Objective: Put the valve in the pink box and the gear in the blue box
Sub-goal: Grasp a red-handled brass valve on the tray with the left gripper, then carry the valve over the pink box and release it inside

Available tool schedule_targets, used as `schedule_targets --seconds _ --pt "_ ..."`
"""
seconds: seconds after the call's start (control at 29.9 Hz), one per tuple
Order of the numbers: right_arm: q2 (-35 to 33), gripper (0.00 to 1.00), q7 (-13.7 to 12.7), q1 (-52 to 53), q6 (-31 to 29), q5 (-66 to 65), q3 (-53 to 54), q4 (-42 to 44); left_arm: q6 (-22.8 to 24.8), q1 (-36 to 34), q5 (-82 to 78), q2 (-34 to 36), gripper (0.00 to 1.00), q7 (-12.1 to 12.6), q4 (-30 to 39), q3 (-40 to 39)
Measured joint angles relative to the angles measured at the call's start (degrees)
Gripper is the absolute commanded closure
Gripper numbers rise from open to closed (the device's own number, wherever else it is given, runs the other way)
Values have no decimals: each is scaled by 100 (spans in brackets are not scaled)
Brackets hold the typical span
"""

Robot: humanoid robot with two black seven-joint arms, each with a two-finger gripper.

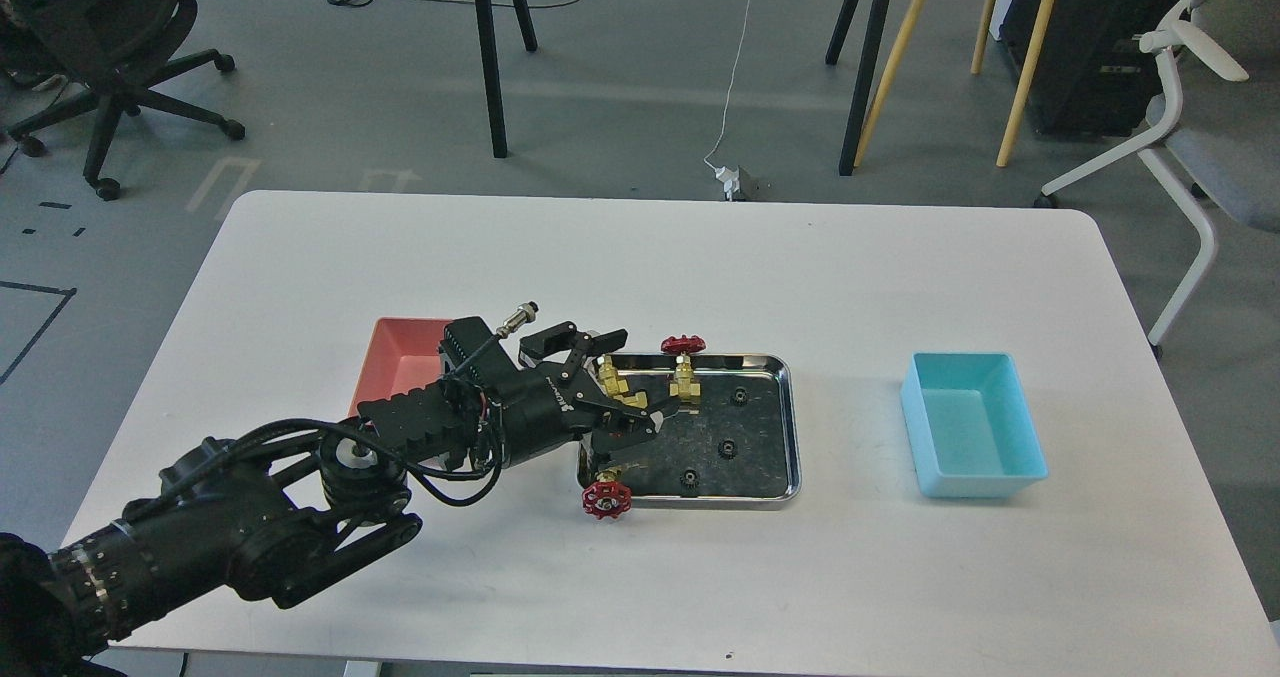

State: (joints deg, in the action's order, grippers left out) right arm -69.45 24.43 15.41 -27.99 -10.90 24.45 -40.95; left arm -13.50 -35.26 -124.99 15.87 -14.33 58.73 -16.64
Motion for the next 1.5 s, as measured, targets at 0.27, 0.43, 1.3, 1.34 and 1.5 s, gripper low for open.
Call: schedule_targets --seconds 0.27,0.43,1.3,1.34,1.5 --pt "0 1 18 -21 0 0 22 61 -37 10 -1 -385 4 -137 -843 119" --pt "27 1 20 -21 0 1 25 67 -110 38 -1 -525 7 -174 -1110 226" --pt "92 1 26 -27 -1 -8 27 157 -242 1 -1 -665 70 -176 -1610 291" --pt "92 1 26 -26 0 -8 27 157 -242 1 -1 -656 73 -170 -1610 292" --pt "92 1 26 -24 -1 -8 20 158 -242 27 -1 -658 83 -157 -1587 292"
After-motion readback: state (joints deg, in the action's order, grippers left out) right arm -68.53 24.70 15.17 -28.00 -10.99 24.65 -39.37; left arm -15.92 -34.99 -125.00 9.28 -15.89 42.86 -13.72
